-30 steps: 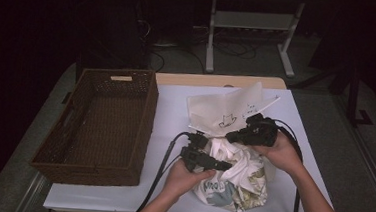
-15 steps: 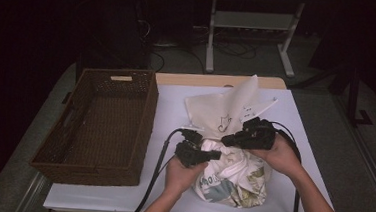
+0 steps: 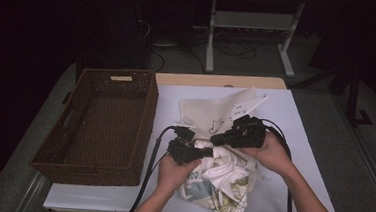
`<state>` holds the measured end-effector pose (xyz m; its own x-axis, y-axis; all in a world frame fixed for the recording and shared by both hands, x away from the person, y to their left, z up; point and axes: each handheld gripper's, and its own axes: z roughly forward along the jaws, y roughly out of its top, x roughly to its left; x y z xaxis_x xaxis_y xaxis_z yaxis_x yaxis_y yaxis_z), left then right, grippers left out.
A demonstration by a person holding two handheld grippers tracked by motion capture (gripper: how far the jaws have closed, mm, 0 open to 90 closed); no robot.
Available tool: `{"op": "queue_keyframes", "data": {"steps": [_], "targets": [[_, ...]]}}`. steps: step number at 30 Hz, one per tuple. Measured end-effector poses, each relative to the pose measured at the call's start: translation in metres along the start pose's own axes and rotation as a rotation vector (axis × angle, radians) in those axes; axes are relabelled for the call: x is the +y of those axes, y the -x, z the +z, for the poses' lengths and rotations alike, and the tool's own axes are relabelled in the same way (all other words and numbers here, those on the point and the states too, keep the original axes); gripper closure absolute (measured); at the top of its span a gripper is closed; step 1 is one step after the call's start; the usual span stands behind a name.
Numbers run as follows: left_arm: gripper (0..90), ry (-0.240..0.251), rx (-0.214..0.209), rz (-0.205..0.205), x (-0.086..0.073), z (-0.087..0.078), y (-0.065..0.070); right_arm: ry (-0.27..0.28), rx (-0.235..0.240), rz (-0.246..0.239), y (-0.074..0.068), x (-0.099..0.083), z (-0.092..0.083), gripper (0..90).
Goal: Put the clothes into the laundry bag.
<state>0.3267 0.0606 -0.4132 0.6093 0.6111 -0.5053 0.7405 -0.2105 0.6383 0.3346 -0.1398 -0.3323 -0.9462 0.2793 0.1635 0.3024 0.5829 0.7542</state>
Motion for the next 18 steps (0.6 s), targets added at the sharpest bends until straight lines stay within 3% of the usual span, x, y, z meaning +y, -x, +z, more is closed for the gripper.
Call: {"op": "queue_keyframes", "data": {"steps": [2,4,6,8,10,11,15,18], "targets": [[82.3,-0.016,0.008,-0.044,0.002,0.016,-0.011,-0.004,-0.018,0.004,0.001,-0.004,0.001,87.5],[81.6,-0.013,0.006,-0.044,0.003,0.015,-0.012,-0.022,-0.049,0.016,0.004,-0.010,-0.001,87.5],[76.7,-0.030,0.012,-0.014,0.002,0.009,-0.007,-0.017,-0.058,0.049,0.012,-0.016,-0.005,87.4],[61.6,-0.051,-0.011,-0.008,0.002,-0.001,-0.001,-0.012,-0.063,0.077,0.019,-0.022,-0.007,87.4],[50.7,-0.058,0.006,0.025,0.001,-0.012,0.003,-0.003,-0.067,0.088,0.023,-0.025,-0.008,87.4],[45.1,-0.061,0.005,0.024,0.001,-0.019,0.005,-0.004,-0.069,0.092,0.024,-0.025,-0.008,87.4],[33.4,-0.081,-0.067,-0.002,0.002,-0.042,0.009,-0.002,-0.080,0.102,0.027,-0.027,-0.007,87.4],[26.4,-0.081,-0.082,0.007,-0.003,-0.052,0.018,-0.005,-0.085,0.104,0.028,-0.027,-0.007,87.4]]}}
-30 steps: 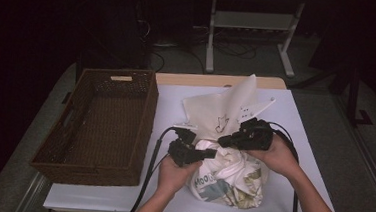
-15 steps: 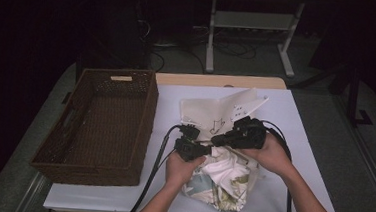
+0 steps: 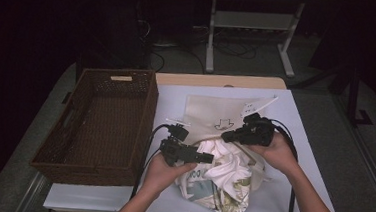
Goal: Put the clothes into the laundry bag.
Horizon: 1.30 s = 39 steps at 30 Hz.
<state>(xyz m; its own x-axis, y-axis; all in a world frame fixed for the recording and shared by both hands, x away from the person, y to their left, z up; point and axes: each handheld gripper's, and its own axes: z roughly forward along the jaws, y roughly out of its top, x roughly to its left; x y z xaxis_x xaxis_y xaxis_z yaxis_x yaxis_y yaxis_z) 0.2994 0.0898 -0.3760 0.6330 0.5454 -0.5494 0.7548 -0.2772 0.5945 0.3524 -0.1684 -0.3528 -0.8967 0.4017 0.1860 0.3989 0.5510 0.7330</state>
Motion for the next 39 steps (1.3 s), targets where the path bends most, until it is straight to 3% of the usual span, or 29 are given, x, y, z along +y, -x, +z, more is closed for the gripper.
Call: {"op": "queue_keyframes", "data": {"steps": [3,6,7,10,12,14,16,17,19,20,22,24,26,29,30,32,36,39], "targets": [[19.2,-0.032,-0.023,0.008,-0.007,0.002,0.007,-0.004,-0.004,0.005,0.001,0.000,0.001,87.4],[18.3,-0.065,-0.008,0.034,-0.011,0.013,0.010,-0.013,-0.008,0.007,0.001,0.000,0.002,87.4],[16.5,-0.069,-0.007,0.026,-0.012,0.017,0.010,-0.014,-0.009,0.007,0.001,0.000,0.002,87.4],[15.2,-0.100,0.028,0.038,-0.012,0.040,0.012,-0.021,-0.009,0.004,0.001,0.000,0.004,87.4],[16.2,-0.125,0.094,0.072,-0.012,0.058,0.014,-0.024,-0.010,-0.002,0.001,0.000,0.005,87.4],[26.4,-0.130,0.186,0.131,-0.011,0.074,0.013,-0.027,-0.009,-0.012,0.000,0.000,0.005,87.4],[51.3,-0.089,0.219,0.158,-0.010,0.077,0.009,-0.030,-0.007,-0.015,-0.003,0.001,0.004,87.4],[63.0,-0.053,0.192,0.133,-0.009,0.076,0.004,-0.033,-0.006,-0.020,-0.004,0.001,0.004,87.4],[74.5,0.000,0.148,0.081,-0.006,0.070,-0.002,-0.036,0.001,-0.029,-0.006,0.000,0.003,87.5],[76.6,0.031,0.139,0.069,-0.006,0.066,-0.003,-0.034,0.006,-0.032,-0.007,0.000,0.002,87.5],[78.2,0.093,0.080,0.028,-0.003,0.057,0.001,-0.016,0.019,-0.044,-0.011,0.000,-0.002,87.5],[79.0,0.118,0.068,0.035,0.000,0.051,0.008,-0.007,0.023,-0.056,-0.014,0.003,-0.005,87.5],[79.7,0.166,0.032,0.011,0.004,0.045,0.011,0.001,0.028,-0.060,-0.016,0.006,-0.009,87.5],[80.2,0.212,0.061,-0.001,0.011,0.043,0.010,0.016,0.046,-0.073,-0.020,0.010,-0.015,87.5],[80.2,0.213,0.077,0.001,0.013,0.045,0.008,0.017,0.045,-0.079,-0.022,0.011,-0.017,87.5],[80.1,0.176,0.153,0.010,0.014,0.055,-0.003,0.017,0.039,-0.074,-0.021,0.010,-0.017,87.5],[76.6,0.148,0.133,-0.031,0.009,0.061,-0.015,-0.003,0.021,-0.039,-0.011,0.001,-0.009,87.5],[59.0,0.107,0.110,-0.023,0.009,0.051,-0.012,-0.012,0.022,-0.012,-0.005,-0.007,-0.005,87.5]]}}
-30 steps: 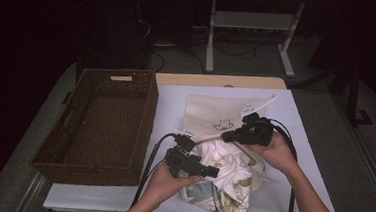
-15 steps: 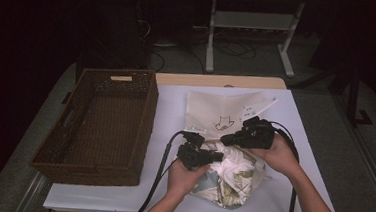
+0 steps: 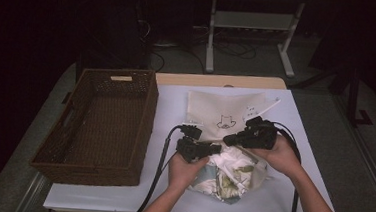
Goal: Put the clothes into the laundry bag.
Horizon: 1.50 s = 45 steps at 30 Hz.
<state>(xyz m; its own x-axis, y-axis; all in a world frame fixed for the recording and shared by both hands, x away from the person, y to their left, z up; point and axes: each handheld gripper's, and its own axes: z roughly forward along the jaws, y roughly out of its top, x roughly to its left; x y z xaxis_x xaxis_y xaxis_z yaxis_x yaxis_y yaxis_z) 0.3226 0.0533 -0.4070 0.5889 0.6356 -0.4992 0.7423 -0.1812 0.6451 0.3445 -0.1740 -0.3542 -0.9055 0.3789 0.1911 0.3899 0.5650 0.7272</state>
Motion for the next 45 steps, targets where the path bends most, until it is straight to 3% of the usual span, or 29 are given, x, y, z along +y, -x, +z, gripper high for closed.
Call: {"op": "queue_keyframes", "data": {"steps": [2,4,6,8,12,15,16,20,21,26,28,31,33,35,38,43,45], "targets": [[48.5,-0.033,-0.011,0.037,0.000,-0.013,0.004,0.003,-0.002,0.002,0.002,-0.001,0.000,87.5],[42.0,-0.031,0.015,0.063,-0.003,-0.025,0.007,0.005,-0.007,-0.001,0.001,0.000,-0.001,87.5],[40.0,-0.010,0.016,0.076,-0.006,-0.041,0.010,0.003,-0.010,0.000,0.001,0.000,0.000,87.5],[36.0,-0.024,0.028,0.074,-0.009,-0.046,0.009,0.007,-0.013,0.003,0.002,0.000,0.000,87.5],[29.3,-0.103,-0.026,0.027,-0.020,-0.031,0.005,0.001,-0.018,0.004,0.002,0.002,0.002,87.5],[27.9,-0.110,-0.036,0.015,-0.026,-0.011,0.006,-0.002,-0.015,0.000,0.002,0.003,0.004,87.5],[30.8,-0.100,-0.036,0.011,-0.026,-0.003,0.006,-0.004,-0.013,-0.002,0.002,0.003,0.004,87.5],[70.7,-0.062,-0.046,0.010,-0.025,0.018,0.009,-0.020,-0.002,-0.014,0.000,0.003,0.009,87.5],[75.1,-0.049,-0.039,0.013,-0.024,0.021,0.012,-0.018,-0.001,-0.016,-0.001,0.004,0.009,87.5],[78.9,0.044,-0.055,0.027,-0.016,0.007,0.023,0.000,0.013,-0.034,-0.007,0.004,0.004,87.5],[79.1,0.080,-0.038,0.026,-0.013,0.003,0.022,0.020,0.016,-0.038,-0.009,0.004,-0.001,87.5],[79.4,0.139,0.017,-0.019,-0.007,0.004,0.010,0.029,0.016,-0.039,-0.014,0.006,-0.005,87.5],[79.2,0.134,0.027,-0.071,-0.005,0.009,-0.002,0.027,0.016,-0.048,-0.017,0.007,-0.006,87.6],[78.7,0.123,0.037,-0.065,-0.005,0.015,-0.005,0.021,0.002,-0.042,-0.015,0.006,-0.005,87.6],[74.5,0.091,0.023,-0.054,-0.005,0.013,-0.005,0.005,0.001,-0.013,-0.007,0.000,0.000,87.5],[49.4,0.012,0.033,-0.006,-0.007,-0.005,-0.001,0.018,0.007,0.013,-0.001,-0.007,0.004,87.5],[43.8,-0.001,0.034,0.016,-0.010,-0.017,0.003,0.018,0.003,0.009,-0.001,-0.007,0.004,87.5]]}}
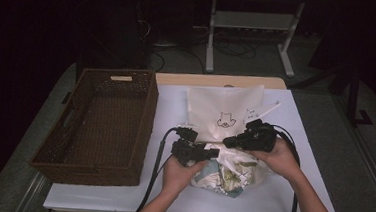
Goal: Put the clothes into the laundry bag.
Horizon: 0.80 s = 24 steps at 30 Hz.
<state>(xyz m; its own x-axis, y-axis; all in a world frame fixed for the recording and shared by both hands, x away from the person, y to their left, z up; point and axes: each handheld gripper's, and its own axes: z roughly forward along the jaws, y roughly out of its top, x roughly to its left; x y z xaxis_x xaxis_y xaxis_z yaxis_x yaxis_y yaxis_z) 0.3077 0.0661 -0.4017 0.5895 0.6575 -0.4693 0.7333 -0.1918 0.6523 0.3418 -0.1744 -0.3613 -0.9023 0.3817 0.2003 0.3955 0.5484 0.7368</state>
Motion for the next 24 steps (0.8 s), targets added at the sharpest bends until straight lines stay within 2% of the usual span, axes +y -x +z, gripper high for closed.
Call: {"op": "queue_keyframes", "data": {"steps": [2,3,6,8,9,10,11,12,15,16,17,19,22,24], "targets": [[38.7,-0.020,0.012,0.025,-0.004,-0.013,0.003,-0.002,-0.003,0.001,0.000,0.000,0.000,87.5],[36.9,-0.033,0.035,0.033,-0.006,-0.016,0.004,-0.002,-0.005,0.003,0.000,0.000,0.000,87.5],[29.9,-0.068,0.021,0.006,-0.013,-0.018,0.000,-0.005,-0.006,0.004,0.000,0.001,0.000,87.5],[26.7,-0.111,0.014,-0.030,-0.017,-0.005,-0.005,-0.010,-0.008,0.002,0.000,0.002,0.002,87.5],[25.1,-0.130,-0.005,-0.058,-0.018,0.003,-0.007,-0.013,-0.010,-0.003,0.000,0.003,0.003,87.5],[24.0,-0.147,-0.013,-0.063,-0.018,0.010,-0.007,-0.018,-0.011,-0.005,-0.001,0.004,0.004,87.5],[24.3,-0.169,-0.005,-0.049,-0.017,0.018,-0.007,-0.023,-0.012,-0.009,-0.001,0.004,0.005,87.5],[27.7,-0.174,0.003,-0.032,-0.015,0.024,-0.005,-0.027,-0.012,-0.010,-0.002,0.005,0.006,87.5],[61.1,-0.179,-0.047,-0.020,-0.011,0.032,-0.003,-0.035,-0.009,-0.014,-0.002,0.005,0.007,87.4],[70.4,-0.165,-0.058,-0.009,-0.009,0.031,-0.002,-0.032,-0.008,-0.013,-0.002,0.004,0.007,87.5],[75.4,-0.156,-0.063,0.000,-0.008,0.030,0.000,-0.024,-0.005,-0.012,-0.002,0.004,0.005,87.4],[78.6,-0.111,-0.086,0.011,-0.008,0.024,0.003,-0.019,0.002,-0.017,-0.005,0.004,0.001,87.4],[80.1,-0.026,-0.153,-0.018,-0.005,0.010,0.008,-0.006,0.013,-0.033,-0.010,0.006,-0.006,87.5],[80.6,0.002,-0.165,0.016,-0.002,0.002,0.020,0.016,0.031,-0.034,-0.013,0.008,-0.010,87.5]]}}
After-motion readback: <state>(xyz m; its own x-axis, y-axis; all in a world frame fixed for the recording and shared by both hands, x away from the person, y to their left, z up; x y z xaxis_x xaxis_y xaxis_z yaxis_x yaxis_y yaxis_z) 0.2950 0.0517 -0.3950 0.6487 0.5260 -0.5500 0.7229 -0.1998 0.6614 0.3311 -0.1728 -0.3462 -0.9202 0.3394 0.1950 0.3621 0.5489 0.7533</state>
